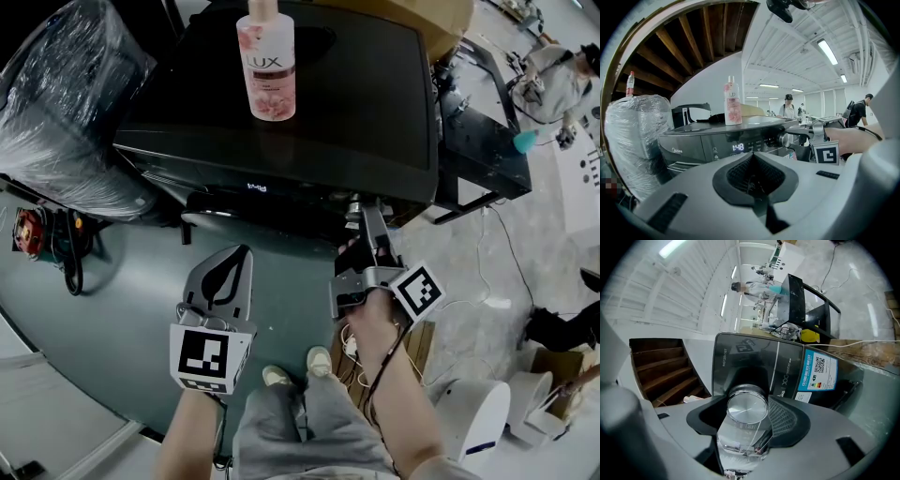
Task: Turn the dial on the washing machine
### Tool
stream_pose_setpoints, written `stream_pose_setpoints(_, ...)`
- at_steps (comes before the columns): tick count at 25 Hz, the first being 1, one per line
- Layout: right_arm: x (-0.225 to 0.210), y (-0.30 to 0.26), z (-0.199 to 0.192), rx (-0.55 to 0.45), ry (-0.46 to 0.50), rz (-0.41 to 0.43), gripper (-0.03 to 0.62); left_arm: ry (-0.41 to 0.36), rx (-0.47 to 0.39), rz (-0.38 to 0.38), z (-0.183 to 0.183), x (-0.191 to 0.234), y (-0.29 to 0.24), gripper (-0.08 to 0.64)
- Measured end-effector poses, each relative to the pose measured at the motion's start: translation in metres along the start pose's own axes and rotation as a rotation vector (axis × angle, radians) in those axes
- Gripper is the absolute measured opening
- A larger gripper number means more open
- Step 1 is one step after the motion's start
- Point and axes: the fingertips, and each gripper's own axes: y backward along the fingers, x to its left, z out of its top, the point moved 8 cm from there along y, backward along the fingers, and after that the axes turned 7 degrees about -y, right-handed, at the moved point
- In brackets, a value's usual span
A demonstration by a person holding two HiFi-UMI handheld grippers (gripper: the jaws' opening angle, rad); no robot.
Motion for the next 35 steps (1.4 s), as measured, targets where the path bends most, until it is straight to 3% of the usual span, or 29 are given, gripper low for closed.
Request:
stream_pose_setpoints(4,-0.001,0.0,0.0,0.0,-0.023,0.008,0.298,-0.036,0.006,-0.024,-0.004,0.0,-0.001,0.018)
stream_pose_setpoints(8,-0.005,0.001,-0.001,-0.016,-0.104,0.028,0.298,-0.006,0.001,-0.011,0.0,-0.001,-0.001,0.018)
stream_pose_setpoints(13,-0.011,0.0,-0.003,-0.032,-0.228,0.075,0.298,-0.04,0.01,-0.031,-0.005,0.001,-0.003,0.018)
stream_pose_setpoints(25,-0.017,0.0,-0.005,-0.024,-0.39,0.128,0.298,-0.048,0.016,-0.037,-0.005,-0.002,-0.006,0.018)
stream_pose_setpoints(35,-0.018,0.0,-0.005,-0.009,-0.409,0.134,0.298,-0.034,0.021,-0.037,-0.003,-0.007,-0.009,0.018)
